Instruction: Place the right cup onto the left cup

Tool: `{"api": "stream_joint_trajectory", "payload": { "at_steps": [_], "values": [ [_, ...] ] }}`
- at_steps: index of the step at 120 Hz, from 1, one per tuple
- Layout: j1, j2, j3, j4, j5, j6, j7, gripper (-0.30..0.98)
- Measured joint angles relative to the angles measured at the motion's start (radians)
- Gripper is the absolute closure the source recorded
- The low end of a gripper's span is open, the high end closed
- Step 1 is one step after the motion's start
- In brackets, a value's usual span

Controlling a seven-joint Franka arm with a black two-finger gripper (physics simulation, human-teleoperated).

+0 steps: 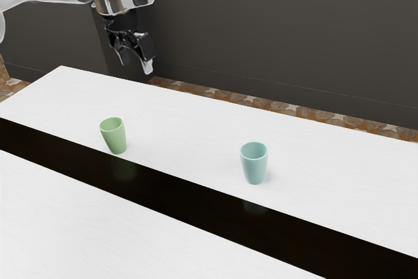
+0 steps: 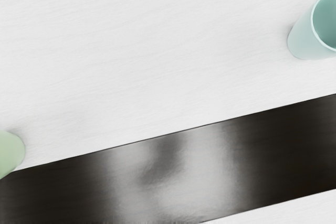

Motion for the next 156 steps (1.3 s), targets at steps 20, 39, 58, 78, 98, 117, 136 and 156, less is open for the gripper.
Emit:
{"api": "stream_joint_trajectory", "payload": {
  "at_steps": [20, 39, 58, 78, 98, 117, 136, 156],
  "values": [
    [0.000, 0.002, 0.000, 0.000, -0.001, 0.001, -0.001, 0.00],
    [0.006, 0.008, -0.023, -0.008, -0.004, -0.001, -0.003, 0.00],
    [0.000, 0.045, -0.120, 0.002, -0.001, -0.001, -0.021, 0.00],
    [-0.001, 0.166, -0.204, 0.089, 0.002, -0.002, -0.104, 0.00],
    [-0.061, 0.311, -0.220, 0.239, 0.006, 0.001, -0.215, 0.00],
    [-0.110, 0.421, -0.218, 0.291, 0.011, 0.029, -0.309, 0.00],
    [-0.123, 0.479, -0.217, 0.282, 0.046, 0.080, -0.380, 0.00],
    [-0.123, 0.527, -0.216, 0.279, 0.057, 0.130, -0.439, 0.00]
  ]
}}
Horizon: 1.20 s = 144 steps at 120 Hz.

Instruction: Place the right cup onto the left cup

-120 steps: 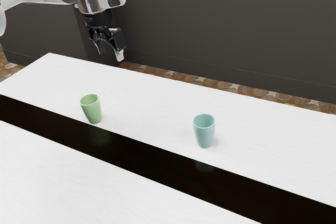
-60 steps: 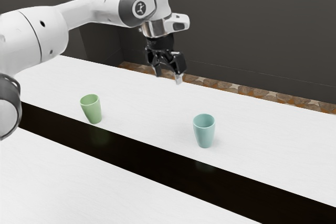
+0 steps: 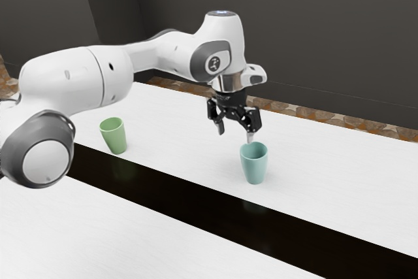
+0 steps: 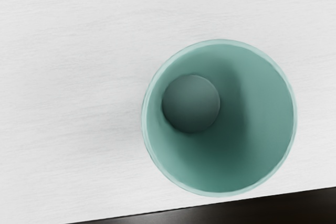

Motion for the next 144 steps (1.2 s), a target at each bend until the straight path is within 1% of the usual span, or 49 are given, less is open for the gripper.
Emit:
{"api": "stream_joint_trajectory", "payload": {
  "at_steps": [25, 47, 83, 88, 103, 112, 126, 144],
  "values": [
    [0.001, 0.063, 0.008, 0.000, 0.006, 0.072, -0.051, 0.00],
    [0.001, 0.086, 0.020, 0.001, 0.008, 0.118, -0.083, 0.00],
    [0.001, 0.140, 0.022, 0.000, 0.010, 0.163, -0.117, 0.01],
    [0.001, 0.142, 0.022, 0.000, 0.009, 0.167, -0.121, 0.08],
    [0.001, 0.144, 0.022, 0.000, 0.009, 0.173, -0.131, 0.41],
    [0.001, 0.144, 0.022, 0.000, 0.010, 0.176, -0.135, 0.55],
    [-0.001, 0.143, 0.020, 0.001, 0.015, 0.179, -0.141, 0.67],
    [-0.007, 0.144, 0.017, 0.002, 0.019, 0.181, -0.147, 0.74]
  ]
}}
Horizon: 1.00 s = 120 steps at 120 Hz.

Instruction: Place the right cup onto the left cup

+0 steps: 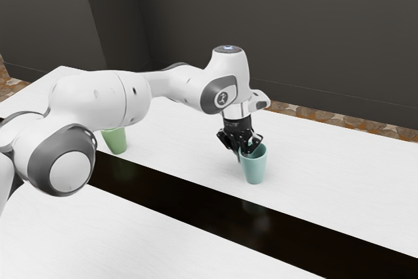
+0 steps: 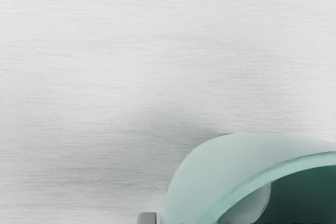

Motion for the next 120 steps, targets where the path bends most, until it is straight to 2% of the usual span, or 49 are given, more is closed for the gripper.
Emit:
{"api": "stream_joint_trajectory", "payload": {
  "at_steps": [42, 84, 99, 120],
  "values": [
    [-0.002, -0.052, -0.001, -0.028, 0.009, -0.003, -0.013, 0.78],
    [0.049, -0.437, 0.008, -0.347, -0.020, -0.015, 0.002, 0.78],
    [0.063, -0.550, 0.057, -0.446, -0.034, -0.021, 0.029, 0.78],
    [0.063, -0.632, 0.147, -0.473, -0.040, -0.076, 0.084, 0.79]
  ]
}}
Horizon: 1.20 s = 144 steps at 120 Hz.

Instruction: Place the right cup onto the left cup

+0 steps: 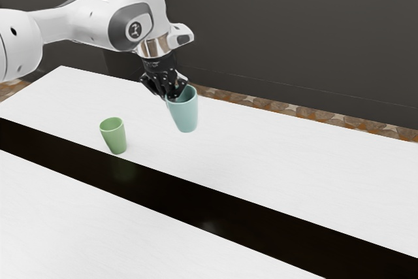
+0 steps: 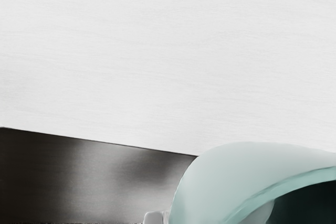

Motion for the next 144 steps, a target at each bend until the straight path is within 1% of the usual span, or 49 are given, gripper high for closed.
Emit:
{"api": "stream_joint_trajectory", "payload": {
  "at_steps": [12, 19, 48, 85, 100, 114, 144],
  "values": [
    [0.003, -0.027, 0.055, 0.001, 0.000, -0.037, 0.037, 0.79],
    [0.022, -0.034, 0.073, 0.007, 0.000, -0.058, 0.058, 0.79],
    [0.043, -0.029, 0.183, 0.039, -0.001, -0.124, 0.143, 0.79],
    [0.168, -0.026, 0.194, 0.060, -0.002, -0.137, 0.259, 0.79],
    [0.202, 0.014, 0.202, 0.099, -0.004, -0.137, 0.302, 0.79],
    [0.237, 0.067, 0.218, 0.124, -0.027, -0.131, 0.336, 0.79],
    [0.299, 0.176, 0.222, 0.200, -0.094, -0.092, 0.404, 0.79]
  ]
}}
